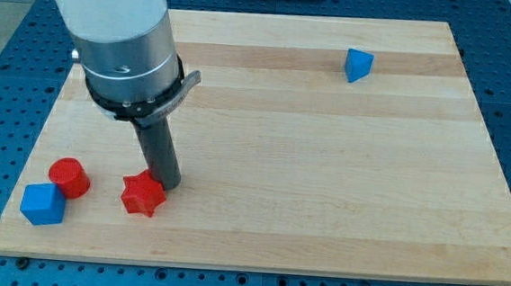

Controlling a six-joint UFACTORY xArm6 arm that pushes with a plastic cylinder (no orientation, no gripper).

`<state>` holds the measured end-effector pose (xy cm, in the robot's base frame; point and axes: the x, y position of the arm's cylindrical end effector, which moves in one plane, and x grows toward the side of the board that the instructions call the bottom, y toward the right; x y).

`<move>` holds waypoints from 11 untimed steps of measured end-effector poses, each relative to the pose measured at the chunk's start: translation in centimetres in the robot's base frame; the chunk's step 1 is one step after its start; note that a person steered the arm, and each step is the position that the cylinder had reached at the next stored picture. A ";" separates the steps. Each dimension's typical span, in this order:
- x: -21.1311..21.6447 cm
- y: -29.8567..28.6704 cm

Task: Push the red star closer to the red circle and the blue cube

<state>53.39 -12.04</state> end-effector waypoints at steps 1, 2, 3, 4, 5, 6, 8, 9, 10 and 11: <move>0.1 2.7; 0.8 3.1; 1.9 2.2; 2.3 0.7; 2.3 -1.3; 2.3 -2.0; -0.1 -2.3; 1.5 -2.7; 2.3 -3.5; 2.6 -4.6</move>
